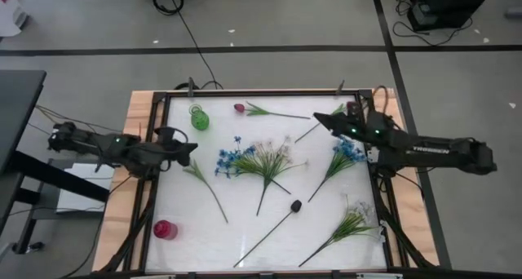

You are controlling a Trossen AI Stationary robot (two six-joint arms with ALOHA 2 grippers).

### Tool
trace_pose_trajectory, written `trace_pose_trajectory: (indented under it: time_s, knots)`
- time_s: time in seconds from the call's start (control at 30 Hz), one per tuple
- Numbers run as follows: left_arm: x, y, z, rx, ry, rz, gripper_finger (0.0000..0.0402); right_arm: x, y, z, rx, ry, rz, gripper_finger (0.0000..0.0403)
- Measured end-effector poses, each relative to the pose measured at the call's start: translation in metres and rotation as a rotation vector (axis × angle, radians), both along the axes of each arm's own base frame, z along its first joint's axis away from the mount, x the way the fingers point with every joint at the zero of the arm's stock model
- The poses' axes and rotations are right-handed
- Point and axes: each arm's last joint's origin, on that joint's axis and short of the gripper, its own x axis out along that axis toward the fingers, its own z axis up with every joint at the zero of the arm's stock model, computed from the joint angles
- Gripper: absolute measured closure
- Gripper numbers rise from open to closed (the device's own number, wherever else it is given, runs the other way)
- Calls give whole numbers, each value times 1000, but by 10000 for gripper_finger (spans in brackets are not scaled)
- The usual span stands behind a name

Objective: Sort flowers into vase by color
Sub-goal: Put the right blue flowers into the green vase

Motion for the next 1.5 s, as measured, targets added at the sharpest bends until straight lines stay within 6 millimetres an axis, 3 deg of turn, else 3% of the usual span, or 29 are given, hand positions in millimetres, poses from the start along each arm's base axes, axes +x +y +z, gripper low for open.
trace_pose_trajectory:
  time_s: [0.13, 0.37, 0.6, 0.87, 1.03, 1.23, 1.5]
  knots:
    - [9, -1, -1, -41, 118, 48, 386, 22, -6, 5, 43, 112, 25, 338]
    - [24, -5, -12, -90, 224, 7, 386, 52, -10, -1, 329, 387, 139, 337]
    - [27, -6, -14, -15, 282, -76, 386, 66, 6, -9, 568, 756, 182, 337]
    - [27, -6, -14, 48, 315, -127, 380, 69, 50, -43, 821, 1089, 189, 316]
    - [27, -6, -14, 91, 339, -163, 335, 71, 72, -56, 889, 1183, 159, 266]
    - [27, -5, -14, 140, 373, -195, 281, 66, 84, -61, 923, 1235, 54, 195]
    - [27, 1, -14, 98, 363, -143, 264, 42, 84, -79, 946, 1307, -245, 145]
